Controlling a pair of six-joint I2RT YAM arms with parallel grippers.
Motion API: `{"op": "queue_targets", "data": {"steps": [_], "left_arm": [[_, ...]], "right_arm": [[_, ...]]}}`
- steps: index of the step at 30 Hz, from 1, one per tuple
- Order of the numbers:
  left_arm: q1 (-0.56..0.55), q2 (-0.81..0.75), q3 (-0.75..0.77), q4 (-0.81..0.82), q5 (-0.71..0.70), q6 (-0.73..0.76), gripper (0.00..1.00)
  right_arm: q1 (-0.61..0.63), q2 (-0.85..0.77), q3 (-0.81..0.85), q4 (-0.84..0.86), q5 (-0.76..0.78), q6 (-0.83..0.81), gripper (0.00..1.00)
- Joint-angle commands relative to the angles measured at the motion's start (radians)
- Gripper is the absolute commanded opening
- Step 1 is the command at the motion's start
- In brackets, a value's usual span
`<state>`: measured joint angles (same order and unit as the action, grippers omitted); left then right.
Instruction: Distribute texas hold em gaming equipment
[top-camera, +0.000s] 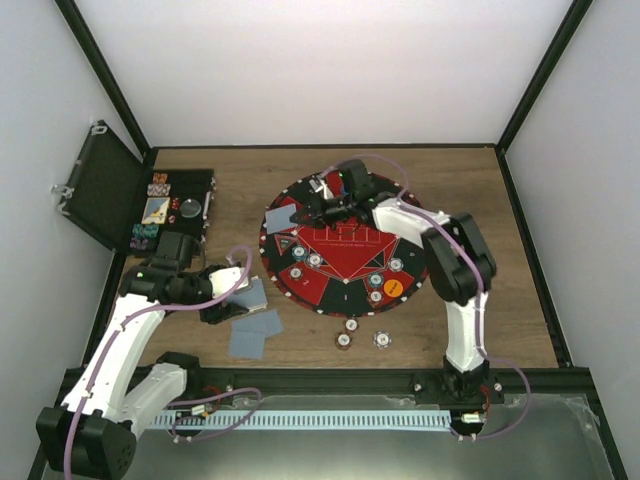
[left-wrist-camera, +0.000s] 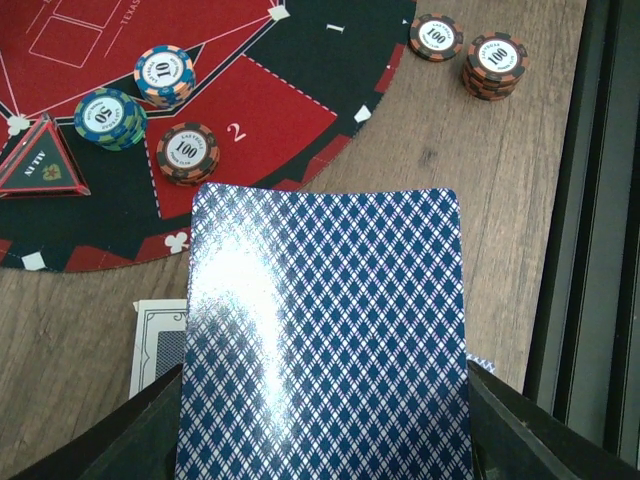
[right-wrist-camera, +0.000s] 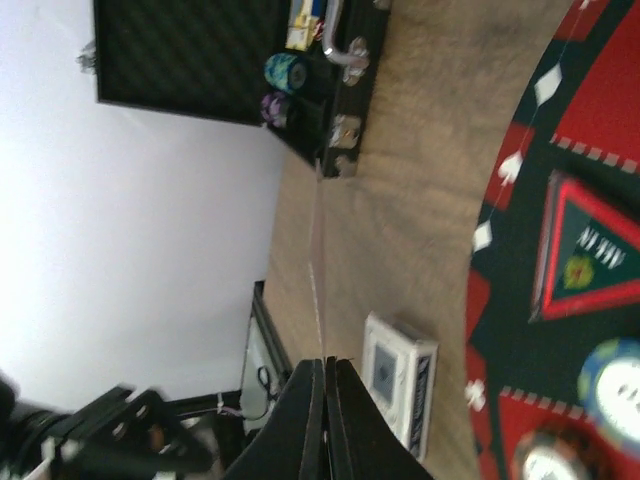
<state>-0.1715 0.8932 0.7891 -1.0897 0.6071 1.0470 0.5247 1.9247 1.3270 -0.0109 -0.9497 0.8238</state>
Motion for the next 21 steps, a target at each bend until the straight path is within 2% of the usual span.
{"op": "queue_targets", "data": {"steps": [1, 6, 13, 19, 21], "left_arm": [[0.003, -0.015, 0.028, -0.017, 0.033, -0.006, 0.04], [0.003, -0.02, 0.041, -0.038, 0.034, -0.009, 0.04], [0.002, -0.022, 0.049, -0.04, 0.036, -0.021, 0.04], [0.003, -0.016, 0.052, -0.037, 0.041, -0.031, 0.04], [0.002, -0.016, 0.056, -0.036, 0.041, -0.032, 0.04]], "right_arm": [[-0.005, 0.197, 0.214, -0.141, 0.025, -0.081, 0.01], [-0.005, 0.371, 0.382, -0.192, 0.038, -0.083, 0.01], [0.007, 0.494, 0.485, -0.213, 0.041, -0.074, 0.02], [0.01, 0.492, 0.54, -0.323, 0.099, -0.152, 0.26], [0.011, 0.457, 0.544, -0.387, 0.158, -0.201, 0.44]]}}
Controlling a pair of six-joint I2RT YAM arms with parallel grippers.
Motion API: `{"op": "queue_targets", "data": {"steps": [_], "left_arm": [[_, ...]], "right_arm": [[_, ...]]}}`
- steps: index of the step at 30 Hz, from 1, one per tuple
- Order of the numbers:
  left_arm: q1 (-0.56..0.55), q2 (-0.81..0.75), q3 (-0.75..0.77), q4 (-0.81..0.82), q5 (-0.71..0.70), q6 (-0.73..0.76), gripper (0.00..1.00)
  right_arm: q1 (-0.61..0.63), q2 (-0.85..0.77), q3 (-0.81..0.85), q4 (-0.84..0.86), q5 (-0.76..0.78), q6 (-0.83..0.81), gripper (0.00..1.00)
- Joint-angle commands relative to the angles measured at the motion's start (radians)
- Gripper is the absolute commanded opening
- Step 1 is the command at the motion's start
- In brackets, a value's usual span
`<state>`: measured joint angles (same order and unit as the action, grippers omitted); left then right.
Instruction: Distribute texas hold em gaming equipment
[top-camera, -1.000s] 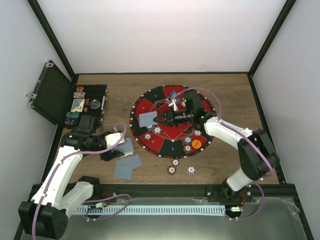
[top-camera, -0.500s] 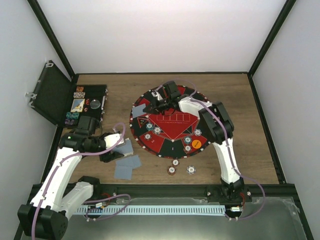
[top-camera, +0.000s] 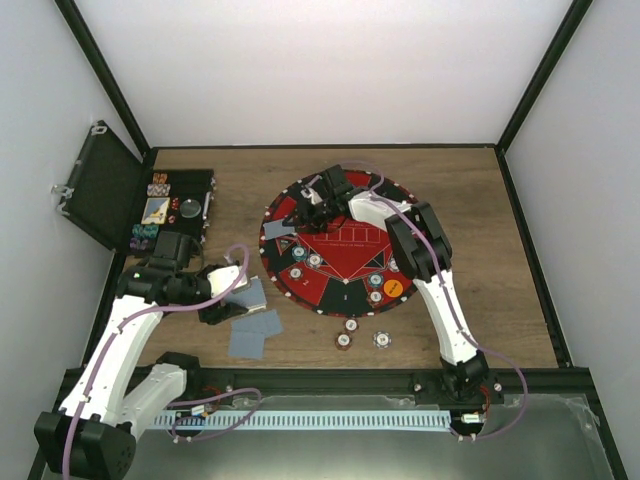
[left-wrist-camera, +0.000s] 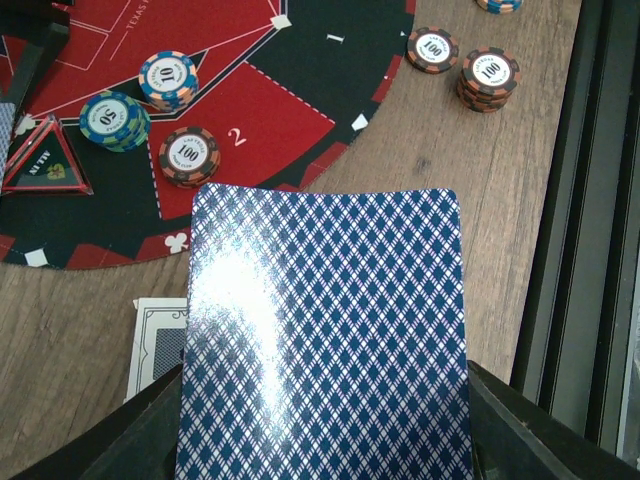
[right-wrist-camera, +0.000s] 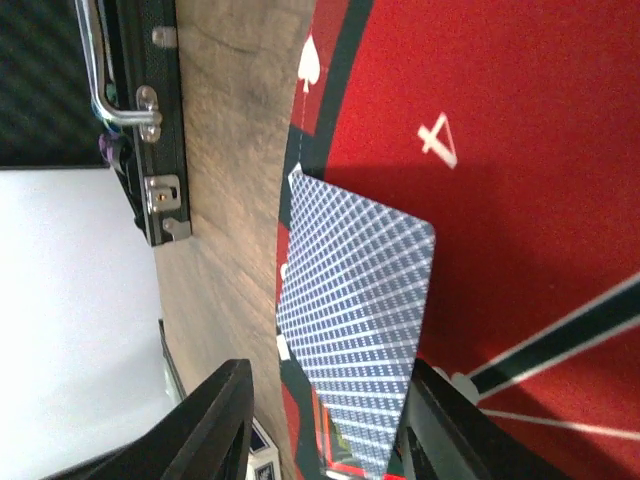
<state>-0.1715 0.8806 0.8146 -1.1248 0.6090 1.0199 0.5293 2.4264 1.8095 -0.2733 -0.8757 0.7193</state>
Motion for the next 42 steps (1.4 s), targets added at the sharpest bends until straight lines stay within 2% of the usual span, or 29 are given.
{"op": "queue_targets", "data": {"steps": [1, 6, 9, 17, 20, 25, 42], "left_arm": [[0.003, -0.003, 0.03, 0.0, 0.039, -0.004, 0.04], [0.003, 0.005, 0.037, 0.011, 0.043, -0.003, 0.04], [0.002, 0.012, 0.045, 0.019, 0.053, -0.008, 0.04], [0.001, 0.011, 0.052, 0.037, 0.062, -0.017, 0.04], [0.001, 0.011, 0.049, 0.038, 0.058, -0.016, 0.04], [0.001, 0.011, 0.052, 0.039, 0.063, -0.018, 0.04], [0.001, 0.006, 0.064, 0.029, 0.063, -0.023, 0.04]], "right_arm": [[0.006, -0.064, 0.061, -0.166, 0.118, -0.121, 0.51], [0.006, -0.184, 0.001, -0.271, 0.259, -0.204, 0.65], [0.008, -0.291, -0.084, -0.271, 0.281, -0.208, 0.72], [0.104, -0.726, -0.528, 0.066, 0.112, -0.01, 0.96], [0.173, -0.814, -0.636, 0.182, 0.076, 0.085, 0.98], [0.267, -0.871, -0.725, 0.303, 0.082, 0.178, 0.99], [0.405, -0.717, -0.686, 0.337, 0.129, 0.207, 0.93]]}}
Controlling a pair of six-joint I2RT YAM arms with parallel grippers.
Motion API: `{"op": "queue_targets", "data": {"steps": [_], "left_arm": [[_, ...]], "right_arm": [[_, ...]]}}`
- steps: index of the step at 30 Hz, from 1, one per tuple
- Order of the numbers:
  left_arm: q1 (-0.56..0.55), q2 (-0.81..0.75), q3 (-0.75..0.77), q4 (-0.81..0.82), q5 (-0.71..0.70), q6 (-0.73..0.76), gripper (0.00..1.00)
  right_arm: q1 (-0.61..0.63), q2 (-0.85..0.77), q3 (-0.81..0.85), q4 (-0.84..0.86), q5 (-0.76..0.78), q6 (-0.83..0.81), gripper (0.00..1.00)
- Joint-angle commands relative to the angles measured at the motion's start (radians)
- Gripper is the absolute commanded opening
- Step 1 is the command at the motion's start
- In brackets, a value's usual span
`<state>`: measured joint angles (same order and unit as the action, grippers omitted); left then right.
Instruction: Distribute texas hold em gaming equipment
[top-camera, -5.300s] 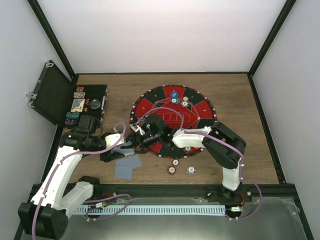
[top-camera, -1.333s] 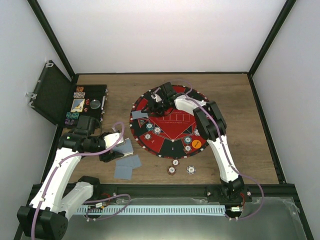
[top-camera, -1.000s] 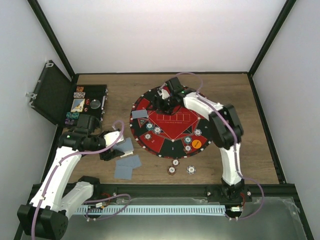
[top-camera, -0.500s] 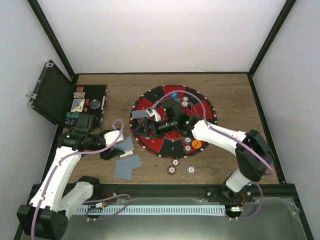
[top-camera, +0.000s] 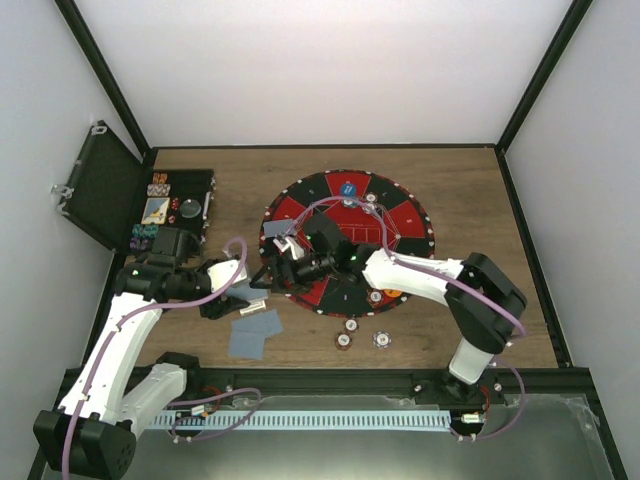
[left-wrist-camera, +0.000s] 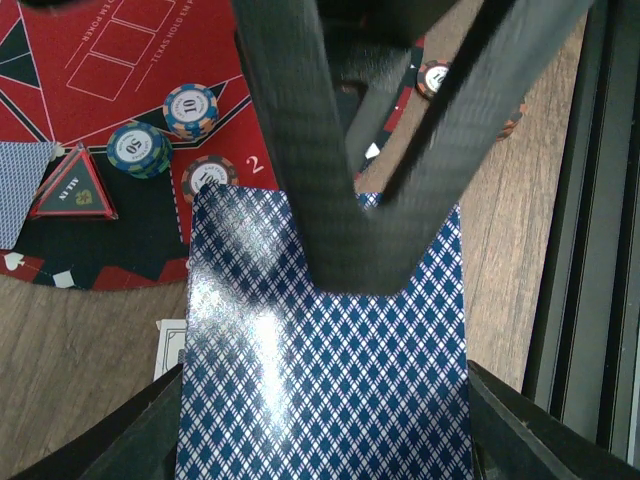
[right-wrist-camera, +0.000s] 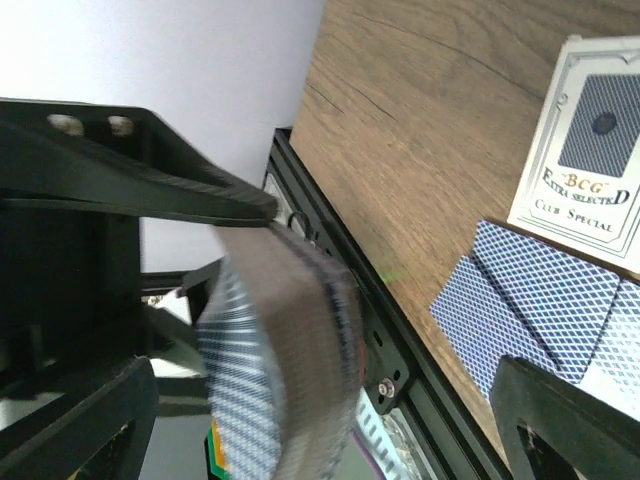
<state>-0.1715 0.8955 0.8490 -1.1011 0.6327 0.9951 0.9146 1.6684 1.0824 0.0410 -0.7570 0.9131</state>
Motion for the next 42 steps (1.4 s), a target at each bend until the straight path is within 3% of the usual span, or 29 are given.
{"op": "queue_targets", "data": {"steps": [1, 11, 17, 27, 35, 42], "left_arm": [[0.002, -0.009, 0.03, 0.005, 0.041, 0.003, 0.04], [0.001, -0.007, 0.029, 0.004, 0.041, 0.007, 0.04], [0.001, -0.015, 0.03, 0.0, 0.035, 0.011, 0.04], [0.001, -0.017, 0.039, -0.004, 0.046, 0.012, 0.04], [0.001, -0.012, 0.047, -0.003, 0.05, 0.01, 0.04], [0.001, -0.011, 0.045, -0.001, 0.049, 0.009, 0.04]], "right_arm": [[0.022, 0.049, 0.044, 0.028, 0.009, 0.018, 0.93], [0.04, 0.148, 0.09, 0.171, -0.051, 0.113, 0.91], [0.036, 0.186, 0.097, 0.173, -0.058, 0.119, 0.86], [-0.017, 0.128, -0.017, 0.204, -0.062, 0.119, 0.81], [-0.056, 0.07, -0.108, 0.253, -0.07, 0.133, 0.68], [-0.06, 0.054, -0.127, 0.271, -0.075, 0.14, 0.65]]}}
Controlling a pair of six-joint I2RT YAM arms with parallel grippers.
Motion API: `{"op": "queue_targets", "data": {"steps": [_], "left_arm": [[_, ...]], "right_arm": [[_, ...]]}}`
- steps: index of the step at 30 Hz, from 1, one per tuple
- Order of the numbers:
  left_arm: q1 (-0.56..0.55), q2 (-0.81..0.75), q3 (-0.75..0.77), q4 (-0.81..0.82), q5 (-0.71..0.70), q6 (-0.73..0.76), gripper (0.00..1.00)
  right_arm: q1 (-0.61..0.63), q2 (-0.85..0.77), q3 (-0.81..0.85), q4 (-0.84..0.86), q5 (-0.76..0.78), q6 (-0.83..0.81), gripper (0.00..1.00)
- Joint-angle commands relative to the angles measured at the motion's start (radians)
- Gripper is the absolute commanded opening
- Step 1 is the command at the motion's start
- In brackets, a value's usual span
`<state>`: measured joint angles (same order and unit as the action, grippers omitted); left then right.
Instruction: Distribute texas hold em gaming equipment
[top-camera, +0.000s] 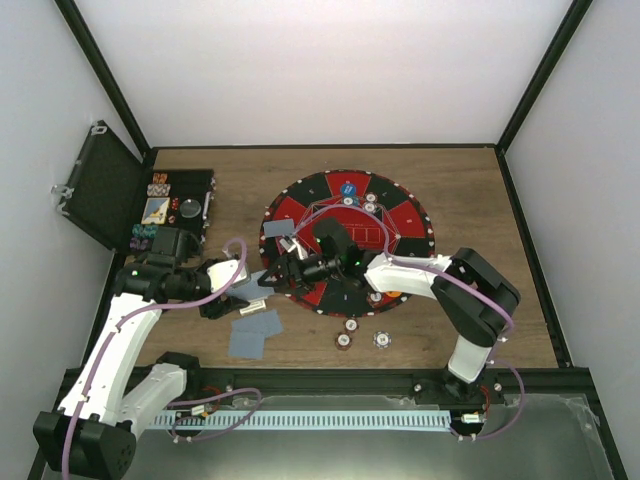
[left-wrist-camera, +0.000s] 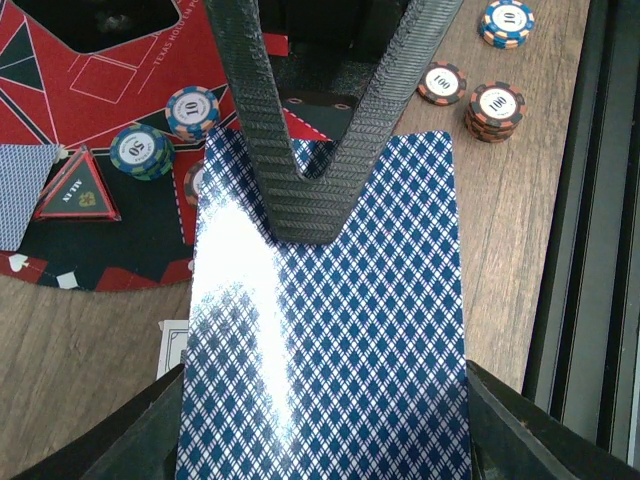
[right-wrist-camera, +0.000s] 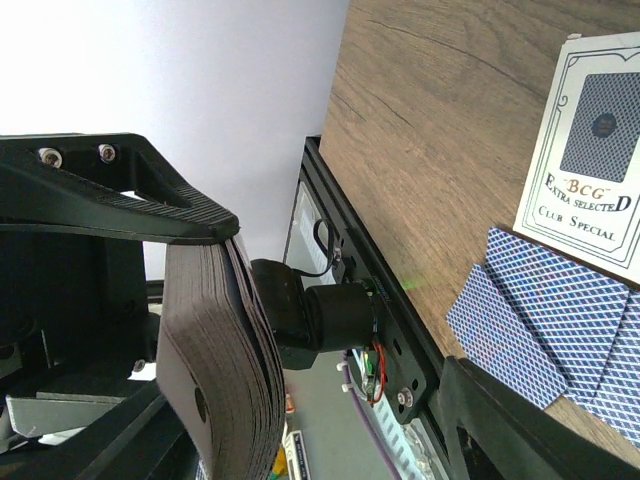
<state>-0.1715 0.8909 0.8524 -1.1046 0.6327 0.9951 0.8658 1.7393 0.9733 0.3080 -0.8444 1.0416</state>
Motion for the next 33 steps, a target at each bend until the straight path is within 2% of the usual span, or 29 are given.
{"op": "queue_targets", "data": {"steps": [1, 7, 18, 29, 33], "left_arm": [[0.001, -0.007, 0.041, 0.003, 0.05, 0.008, 0.04], [0.002, -0.005, 0.034, 0.006, 0.049, 0.008, 0.04], [0.001, -0.007, 0.035, 0.006, 0.041, 0.007, 0.04], [0.001, -0.008, 0.032, 0.007, 0.038, 0.012, 0.04], [0.002, -0.004, 0.032, 0.01, 0.043, 0.007, 0.04]], "right_arm": [[-0.006, -0.017, -0.014, 0.01, 0.01, 0.016, 0.65], [0.029, -0.009, 0.056, 0.01, 0.006, 0.023, 0.73], [0.045, 0.067, 0.084, 0.041, -0.018, 0.041, 0.72], [-0.008, -0.038, -0.029, 0.021, 0.01, 0.021, 0.51], [-0.008, -0.073, -0.039, 0.033, 0.017, 0.037, 0.37]]}}
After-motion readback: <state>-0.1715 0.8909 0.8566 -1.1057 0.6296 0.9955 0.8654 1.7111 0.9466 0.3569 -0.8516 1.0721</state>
